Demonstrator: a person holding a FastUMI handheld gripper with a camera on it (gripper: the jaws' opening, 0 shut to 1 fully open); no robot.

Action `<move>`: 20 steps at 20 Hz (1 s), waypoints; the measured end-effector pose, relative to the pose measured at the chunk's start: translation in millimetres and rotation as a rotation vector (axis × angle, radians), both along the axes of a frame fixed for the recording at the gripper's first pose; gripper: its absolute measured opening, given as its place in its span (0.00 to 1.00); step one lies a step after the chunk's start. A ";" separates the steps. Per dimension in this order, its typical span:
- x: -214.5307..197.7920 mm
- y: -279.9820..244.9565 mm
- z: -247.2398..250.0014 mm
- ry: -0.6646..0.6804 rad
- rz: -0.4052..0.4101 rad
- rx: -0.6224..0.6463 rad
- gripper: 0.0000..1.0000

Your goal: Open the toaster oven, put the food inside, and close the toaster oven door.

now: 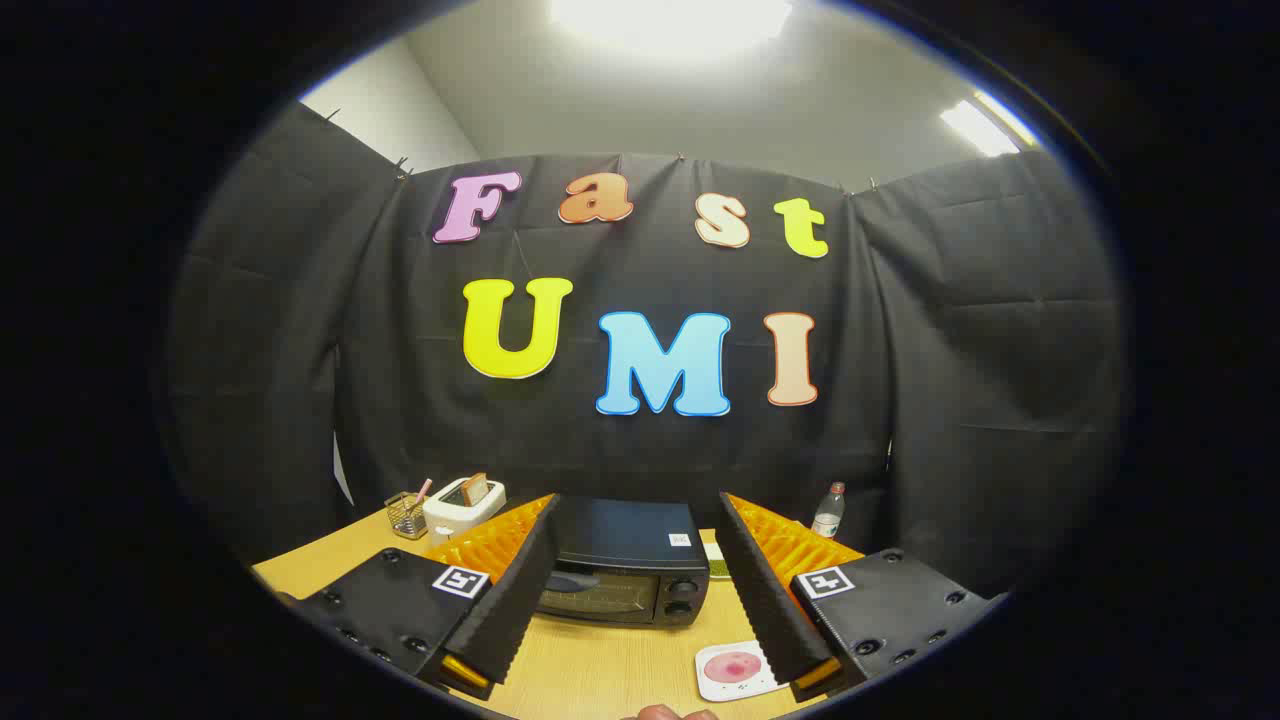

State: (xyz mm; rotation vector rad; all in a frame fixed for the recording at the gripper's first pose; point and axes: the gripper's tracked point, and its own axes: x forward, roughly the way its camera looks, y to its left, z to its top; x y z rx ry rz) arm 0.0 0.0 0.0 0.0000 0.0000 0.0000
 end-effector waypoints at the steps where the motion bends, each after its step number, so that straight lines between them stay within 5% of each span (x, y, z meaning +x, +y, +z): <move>1: -0.8 -1.9 -0.6 0.002 -0.004 -0.004 0.96; 20: 5.9 -7.7 -5.1 0.024 -0.007 0.004 0.96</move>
